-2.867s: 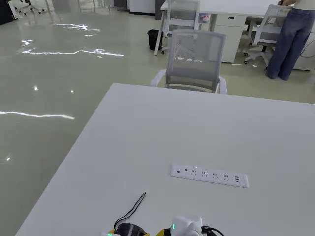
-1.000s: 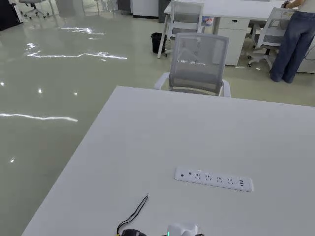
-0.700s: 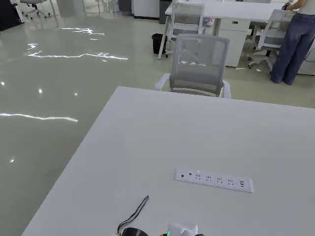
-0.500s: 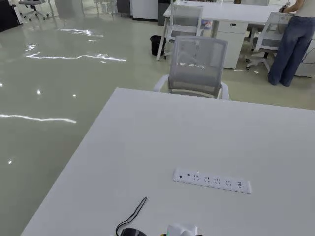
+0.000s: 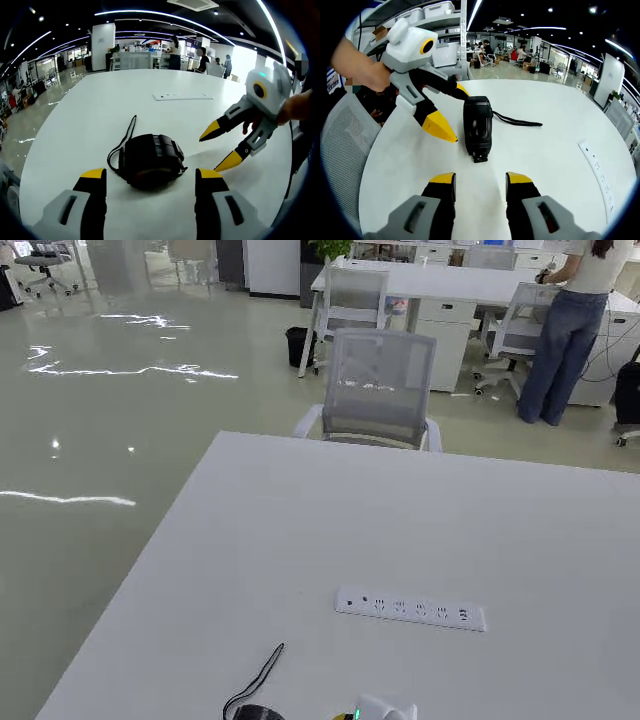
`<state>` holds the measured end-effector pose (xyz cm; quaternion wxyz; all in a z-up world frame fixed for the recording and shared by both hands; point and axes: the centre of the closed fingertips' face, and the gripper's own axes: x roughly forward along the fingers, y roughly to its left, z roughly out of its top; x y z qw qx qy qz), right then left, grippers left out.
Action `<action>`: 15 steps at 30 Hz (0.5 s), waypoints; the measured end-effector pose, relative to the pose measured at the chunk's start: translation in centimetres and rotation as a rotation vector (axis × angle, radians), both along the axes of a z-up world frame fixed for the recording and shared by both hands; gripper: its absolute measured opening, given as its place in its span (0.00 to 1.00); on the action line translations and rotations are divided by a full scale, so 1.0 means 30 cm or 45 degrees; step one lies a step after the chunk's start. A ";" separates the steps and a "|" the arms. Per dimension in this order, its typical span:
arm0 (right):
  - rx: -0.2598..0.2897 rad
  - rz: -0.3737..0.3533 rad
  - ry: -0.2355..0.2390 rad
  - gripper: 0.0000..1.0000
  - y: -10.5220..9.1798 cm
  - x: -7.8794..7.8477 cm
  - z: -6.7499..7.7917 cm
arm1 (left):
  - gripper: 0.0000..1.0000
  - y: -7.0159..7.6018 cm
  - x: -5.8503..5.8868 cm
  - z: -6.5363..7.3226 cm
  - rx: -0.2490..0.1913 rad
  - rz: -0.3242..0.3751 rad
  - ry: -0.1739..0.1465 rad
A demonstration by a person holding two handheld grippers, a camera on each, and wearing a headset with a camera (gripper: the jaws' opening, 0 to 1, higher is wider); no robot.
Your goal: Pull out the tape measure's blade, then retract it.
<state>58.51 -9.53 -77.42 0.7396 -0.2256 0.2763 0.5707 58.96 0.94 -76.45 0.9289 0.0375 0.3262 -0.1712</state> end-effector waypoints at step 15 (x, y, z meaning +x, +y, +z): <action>0.064 -0.215 -0.033 0.54 -0.196 -0.054 0.121 | 0.81 0.020 -0.057 0.038 -0.013 -0.263 -0.034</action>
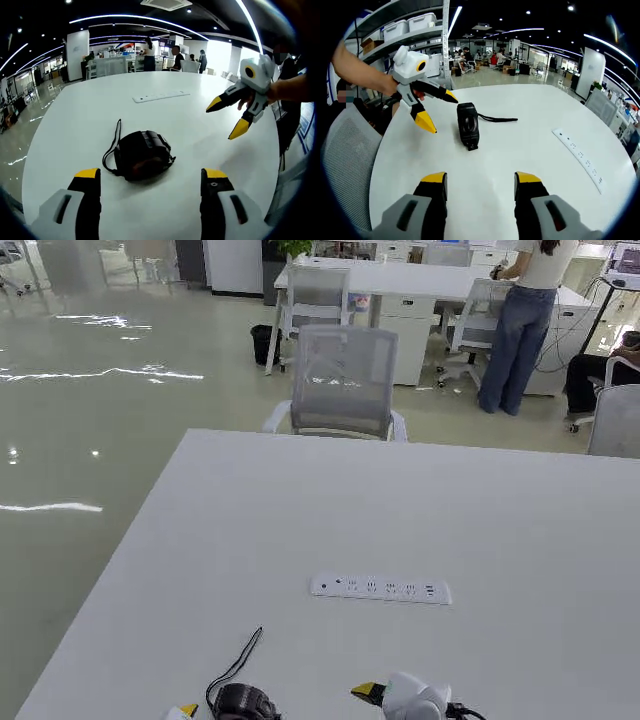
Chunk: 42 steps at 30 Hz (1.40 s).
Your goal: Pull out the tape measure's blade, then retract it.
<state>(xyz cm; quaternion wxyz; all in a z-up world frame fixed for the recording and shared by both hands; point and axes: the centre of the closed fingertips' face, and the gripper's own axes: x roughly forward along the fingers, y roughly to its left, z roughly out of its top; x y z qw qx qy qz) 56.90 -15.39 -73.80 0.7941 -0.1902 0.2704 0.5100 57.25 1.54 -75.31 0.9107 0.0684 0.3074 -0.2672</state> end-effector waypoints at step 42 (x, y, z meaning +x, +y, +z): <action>0.079 -0.213 -0.014 0.85 -0.282 -0.189 0.107 | 0.99 0.083 -0.112 0.101 0.004 -0.195 -0.018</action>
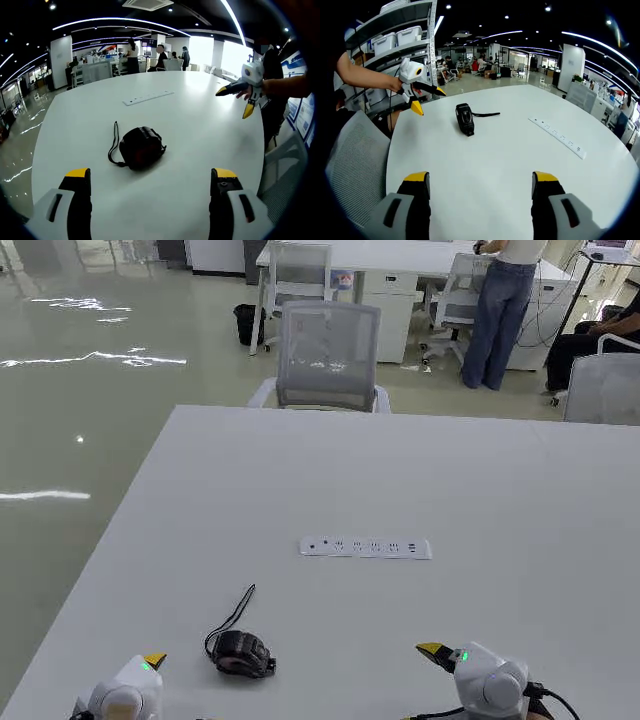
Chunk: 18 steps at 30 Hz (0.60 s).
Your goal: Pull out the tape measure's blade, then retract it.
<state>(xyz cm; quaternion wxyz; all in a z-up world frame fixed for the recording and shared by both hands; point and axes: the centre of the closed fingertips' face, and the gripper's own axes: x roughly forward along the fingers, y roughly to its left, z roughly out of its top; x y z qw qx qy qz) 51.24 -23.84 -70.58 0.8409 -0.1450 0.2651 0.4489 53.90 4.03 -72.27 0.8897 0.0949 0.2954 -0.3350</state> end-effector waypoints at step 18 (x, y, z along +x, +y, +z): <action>0.026 -0.067 -0.023 0.87 -0.060 -0.044 0.014 | 0.99 -0.005 -0.025 0.003 -0.001 -0.054 -0.003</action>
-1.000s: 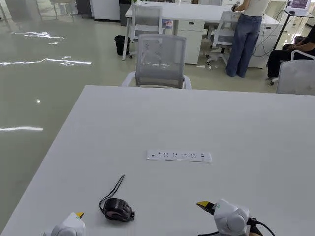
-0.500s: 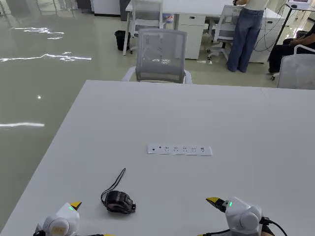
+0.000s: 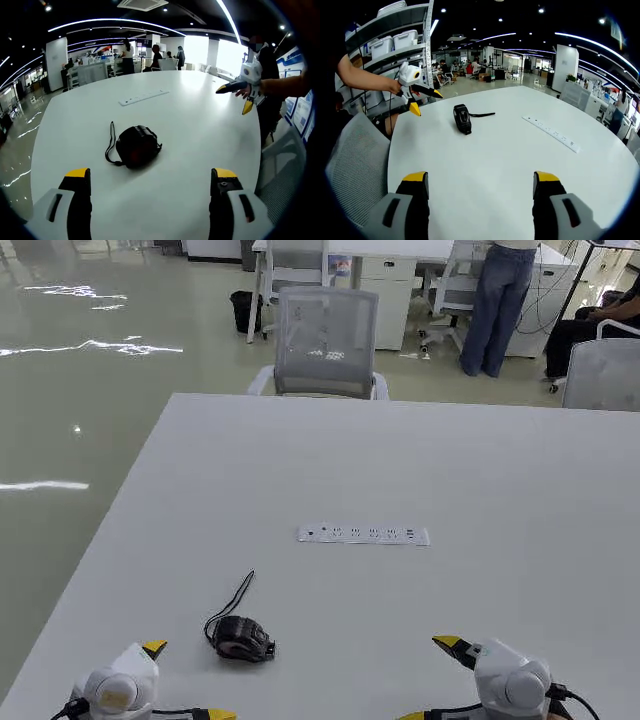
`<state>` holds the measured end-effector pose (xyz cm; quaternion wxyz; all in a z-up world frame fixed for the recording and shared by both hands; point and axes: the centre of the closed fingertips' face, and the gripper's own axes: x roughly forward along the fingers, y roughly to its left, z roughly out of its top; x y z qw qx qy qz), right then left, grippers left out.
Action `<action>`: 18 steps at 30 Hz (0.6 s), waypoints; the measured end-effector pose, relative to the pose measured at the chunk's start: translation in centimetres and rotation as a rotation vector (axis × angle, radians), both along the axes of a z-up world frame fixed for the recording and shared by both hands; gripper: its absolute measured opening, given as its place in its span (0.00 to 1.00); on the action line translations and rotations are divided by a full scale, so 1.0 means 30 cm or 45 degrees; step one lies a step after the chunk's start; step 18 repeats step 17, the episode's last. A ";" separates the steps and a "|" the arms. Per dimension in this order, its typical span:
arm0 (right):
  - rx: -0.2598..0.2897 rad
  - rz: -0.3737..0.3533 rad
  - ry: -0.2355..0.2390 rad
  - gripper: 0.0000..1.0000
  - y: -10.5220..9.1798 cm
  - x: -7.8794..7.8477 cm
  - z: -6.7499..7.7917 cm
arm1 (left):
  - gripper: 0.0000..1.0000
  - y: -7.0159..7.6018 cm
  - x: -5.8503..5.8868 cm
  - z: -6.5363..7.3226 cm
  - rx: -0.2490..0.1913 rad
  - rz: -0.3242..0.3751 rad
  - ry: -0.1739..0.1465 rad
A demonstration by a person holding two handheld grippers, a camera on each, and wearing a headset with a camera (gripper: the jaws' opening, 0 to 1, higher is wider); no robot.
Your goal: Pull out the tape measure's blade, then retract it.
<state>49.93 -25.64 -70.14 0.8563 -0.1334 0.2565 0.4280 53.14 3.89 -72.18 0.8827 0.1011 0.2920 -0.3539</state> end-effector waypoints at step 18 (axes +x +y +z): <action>0.003 -0.008 0.009 0.89 -0.010 -0.008 0.003 | 0.99 0.007 0.009 0.023 0.000 -0.006 -0.013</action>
